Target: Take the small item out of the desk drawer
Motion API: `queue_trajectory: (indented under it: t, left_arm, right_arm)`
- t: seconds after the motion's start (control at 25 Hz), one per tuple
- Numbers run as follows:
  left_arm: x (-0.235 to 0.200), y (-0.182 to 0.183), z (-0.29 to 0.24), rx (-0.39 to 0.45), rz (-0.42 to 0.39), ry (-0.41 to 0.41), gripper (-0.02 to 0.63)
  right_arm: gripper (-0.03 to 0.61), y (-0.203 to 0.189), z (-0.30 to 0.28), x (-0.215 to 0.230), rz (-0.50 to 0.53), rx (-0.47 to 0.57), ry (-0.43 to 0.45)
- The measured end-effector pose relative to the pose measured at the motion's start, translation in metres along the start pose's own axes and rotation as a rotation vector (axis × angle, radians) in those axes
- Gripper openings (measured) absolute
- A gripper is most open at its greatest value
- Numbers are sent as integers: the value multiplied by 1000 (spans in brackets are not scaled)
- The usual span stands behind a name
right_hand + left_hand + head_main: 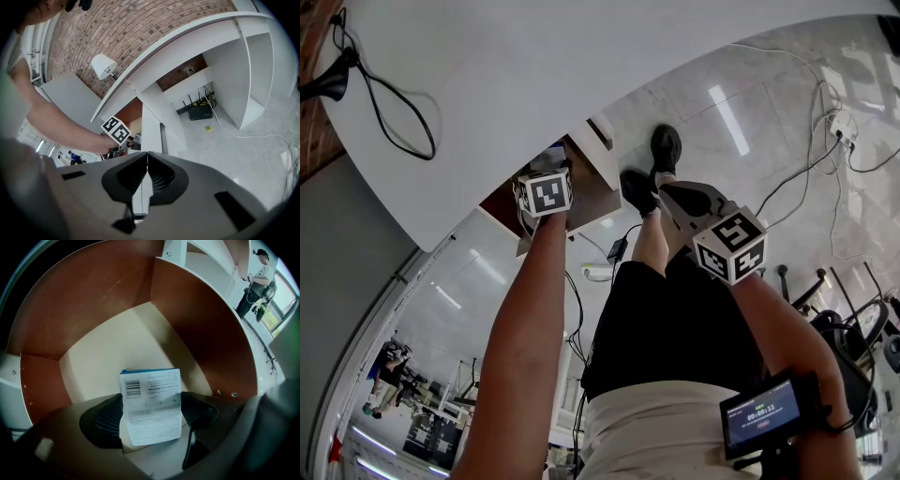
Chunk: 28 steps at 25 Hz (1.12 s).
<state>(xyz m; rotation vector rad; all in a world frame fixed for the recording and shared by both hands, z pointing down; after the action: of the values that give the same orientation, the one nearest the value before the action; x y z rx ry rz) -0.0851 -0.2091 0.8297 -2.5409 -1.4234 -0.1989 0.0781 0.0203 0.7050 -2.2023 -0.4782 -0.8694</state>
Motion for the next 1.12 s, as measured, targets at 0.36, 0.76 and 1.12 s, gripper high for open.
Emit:
queue_trajectory:
  t: [0.36, 0.76, 1.12]
  left_arm:
    - [-1, -2, 11, 30, 6, -17, 387]
    - [-4, -6, 39, 106, 38, -27, 385]
    - [-19, -16, 80, 149, 82, -25, 385]
  right_arm:
    - [6, 5, -5, -3, 15, -5, 12]
    - [6, 10, -11, -21, 56, -20, 40]
    - [6, 21, -4, -49, 90, -31, 57]
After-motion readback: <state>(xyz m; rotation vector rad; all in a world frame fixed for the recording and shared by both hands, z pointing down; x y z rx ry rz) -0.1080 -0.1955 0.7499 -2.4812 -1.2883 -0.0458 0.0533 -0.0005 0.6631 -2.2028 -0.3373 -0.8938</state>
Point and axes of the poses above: the fingertips, and each gripper's own axes: z backward along the fingers, x to its right, y out of its top, the point moved 6 cm from there along z, backward along the fingers, and after that the axes turned 9 degrees about y, right-handed, at the moved point
